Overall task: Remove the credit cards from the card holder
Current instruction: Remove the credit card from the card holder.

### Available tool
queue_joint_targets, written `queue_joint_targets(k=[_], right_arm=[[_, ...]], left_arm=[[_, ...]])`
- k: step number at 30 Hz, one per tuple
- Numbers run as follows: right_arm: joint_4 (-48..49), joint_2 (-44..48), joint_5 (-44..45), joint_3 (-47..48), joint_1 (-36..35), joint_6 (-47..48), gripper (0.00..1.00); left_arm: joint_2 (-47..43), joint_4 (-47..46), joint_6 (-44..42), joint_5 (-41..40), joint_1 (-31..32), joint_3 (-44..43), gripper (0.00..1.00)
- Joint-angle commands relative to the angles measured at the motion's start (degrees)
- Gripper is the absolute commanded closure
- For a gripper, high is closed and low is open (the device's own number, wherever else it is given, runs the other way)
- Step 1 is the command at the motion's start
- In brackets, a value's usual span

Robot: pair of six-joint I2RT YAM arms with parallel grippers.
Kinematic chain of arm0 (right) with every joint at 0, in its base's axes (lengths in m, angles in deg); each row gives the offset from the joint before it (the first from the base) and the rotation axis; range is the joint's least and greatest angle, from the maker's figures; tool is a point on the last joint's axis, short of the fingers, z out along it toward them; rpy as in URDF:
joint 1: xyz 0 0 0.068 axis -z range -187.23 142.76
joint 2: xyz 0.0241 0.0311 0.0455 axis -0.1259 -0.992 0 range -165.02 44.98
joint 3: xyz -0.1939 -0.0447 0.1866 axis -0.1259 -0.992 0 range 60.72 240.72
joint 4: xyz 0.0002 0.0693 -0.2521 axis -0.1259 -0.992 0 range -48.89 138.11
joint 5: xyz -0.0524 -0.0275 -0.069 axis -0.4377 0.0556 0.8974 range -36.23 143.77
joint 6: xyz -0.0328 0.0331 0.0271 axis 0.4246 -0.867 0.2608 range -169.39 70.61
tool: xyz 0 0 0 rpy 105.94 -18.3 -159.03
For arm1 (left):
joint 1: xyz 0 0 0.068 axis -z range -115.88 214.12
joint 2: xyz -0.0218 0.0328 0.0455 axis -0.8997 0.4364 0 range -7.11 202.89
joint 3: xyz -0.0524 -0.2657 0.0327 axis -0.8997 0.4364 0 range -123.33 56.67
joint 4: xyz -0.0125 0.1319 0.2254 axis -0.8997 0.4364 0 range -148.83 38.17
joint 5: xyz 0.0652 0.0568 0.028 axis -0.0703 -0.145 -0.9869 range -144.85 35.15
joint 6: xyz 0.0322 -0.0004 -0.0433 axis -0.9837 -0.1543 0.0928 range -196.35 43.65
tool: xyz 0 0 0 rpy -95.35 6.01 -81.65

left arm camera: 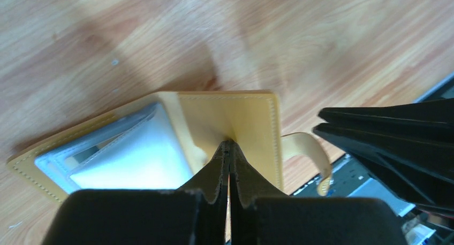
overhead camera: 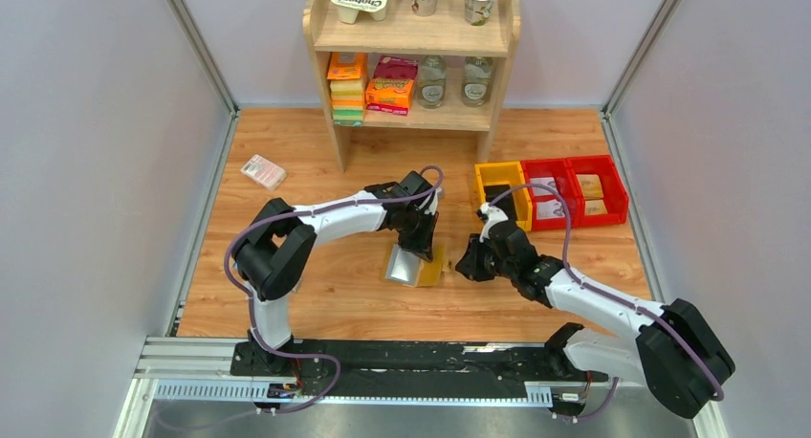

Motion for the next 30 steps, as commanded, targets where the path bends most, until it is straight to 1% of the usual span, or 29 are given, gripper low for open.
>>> queue_joint_targets(k=[1,4,7,9,12,14,16,19,23,27,29,30], right_arm=[[6.3,-0.3,-0.1,3.5,-0.4,0.3,0.86],[6.0,1.8,2.5,3.3,-0.4,-0.4,0.86],[5.9,5.8,3.8,2.6,-0.4,-0.9,0.81],[6.6,8.3,2.5,2.6,-0.4,-0.2,0.78],[7.7,9.1,-0.8,3.7,-0.4,0.4,0.77],[8.8,7.5,-2.8,4.6,-0.4,0.3,0.77],[9.5,3.2,-5.0,5.3,-0.4,-0.2,0.78],[13.0,-1.6,-7.7,4.3,-0.4,-2.2,0.78],[15.6,-7.4,-8.3,2.0,-0.4,-3.2,0.81],[16.4,-12.8,-8.5,0.9,-0.4,-2.1,0.83],[16.4,-15.3,-8.0,0.8,-0.3,-2.0,0.85],[16.4,-16.3,-7.8,0.9,-0.3,-1.9,0.86]], left_arm=[[-0.4,0.5,-1.6,-2.9,0.3,1.2,1.0],[1.1,-1.8,-0.2,-1.2,0.3,1.1,1.0],[1.6,-2.7,0.2,-0.9,0.3,0.4,0.98],[1.8,-2.6,-0.1,-2.0,0.3,-0.2,0.96],[2.9,-1.8,0.2,-3.9,0.4,-1.0,0.95],[4.3,-1.7,0.4,-4.1,0.4,-1.2,0.94],[4.8,-2.0,1.0,-4.5,0.3,-1.0,0.94],[4.5,-2.5,1.3,-5.8,0.3,-0.9,0.93],[0.7,-3.1,1.9,-8.7,0.2,-0.2,0.91],[-4.3,-4.5,3.3,-10.4,-1.2,2.4,0.86],[-7.2,-5.2,4.6,-10.5,-2.4,4.2,0.8],[-8.2,-6.0,5.0,-10.6,-2.9,6.0,0.76]])
